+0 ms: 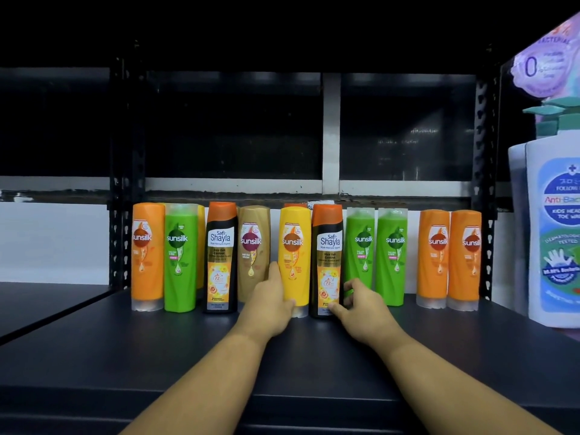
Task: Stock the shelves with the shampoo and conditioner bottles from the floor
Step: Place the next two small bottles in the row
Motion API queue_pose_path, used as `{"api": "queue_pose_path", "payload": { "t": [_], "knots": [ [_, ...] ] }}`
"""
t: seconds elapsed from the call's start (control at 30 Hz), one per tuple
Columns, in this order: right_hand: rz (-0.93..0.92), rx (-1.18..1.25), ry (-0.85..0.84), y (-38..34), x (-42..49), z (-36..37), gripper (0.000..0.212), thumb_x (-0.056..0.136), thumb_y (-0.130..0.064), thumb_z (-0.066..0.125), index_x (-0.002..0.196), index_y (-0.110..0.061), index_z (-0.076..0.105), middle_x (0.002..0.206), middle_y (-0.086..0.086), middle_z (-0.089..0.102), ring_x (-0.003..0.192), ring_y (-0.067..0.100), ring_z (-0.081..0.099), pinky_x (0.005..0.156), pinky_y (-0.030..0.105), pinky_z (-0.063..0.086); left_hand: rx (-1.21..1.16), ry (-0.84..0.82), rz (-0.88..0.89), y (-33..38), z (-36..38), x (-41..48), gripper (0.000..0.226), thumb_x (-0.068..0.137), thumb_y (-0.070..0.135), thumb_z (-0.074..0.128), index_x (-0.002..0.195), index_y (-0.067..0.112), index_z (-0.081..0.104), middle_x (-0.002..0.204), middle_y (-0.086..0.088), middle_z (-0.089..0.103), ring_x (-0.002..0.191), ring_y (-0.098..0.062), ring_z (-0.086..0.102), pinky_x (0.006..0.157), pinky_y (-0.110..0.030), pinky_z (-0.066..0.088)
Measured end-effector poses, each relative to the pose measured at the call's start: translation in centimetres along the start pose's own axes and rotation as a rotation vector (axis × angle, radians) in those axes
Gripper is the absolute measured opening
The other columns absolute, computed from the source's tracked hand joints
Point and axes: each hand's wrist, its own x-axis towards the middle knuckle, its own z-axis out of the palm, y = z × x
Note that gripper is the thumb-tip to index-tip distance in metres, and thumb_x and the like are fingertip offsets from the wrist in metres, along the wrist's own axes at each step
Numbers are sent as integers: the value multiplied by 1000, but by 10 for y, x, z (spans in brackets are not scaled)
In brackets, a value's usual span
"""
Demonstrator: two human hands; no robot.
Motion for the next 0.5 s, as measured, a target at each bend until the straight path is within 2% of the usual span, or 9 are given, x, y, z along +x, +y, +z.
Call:
{"api": "queue_pose_path", "payload": {
  "t": [0.2,0.37,0.5],
  "knots": [
    [12,-12,-3,1,3,3,44,90,-37,73,120,-17,49,91,-4,59,90,17,60,76,28,42,21,12,3,0,1,2,64,96,23,67,145,22,25,133,-7,59,118,-30,60,99,-45,51],
    [21,-47,-11,0,5,5,47,91,-43,70,125,-19,49,90,-6,60,91,16,61,75,28,41,19,21,7,0,1,2,62,96,23,67,144,22,27,133,-7,60,118,-29,60,98,-43,51],
    [22,-56,-5,2,5,5,48,90,-44,70,125,-17,51,99,-4,60,98,19,62,79,29,45,33,27,11,-1,1,3,58,95,24,69,140,21,32,131,-8,61,116,-30,61,98,-45,52]
  ]
}}
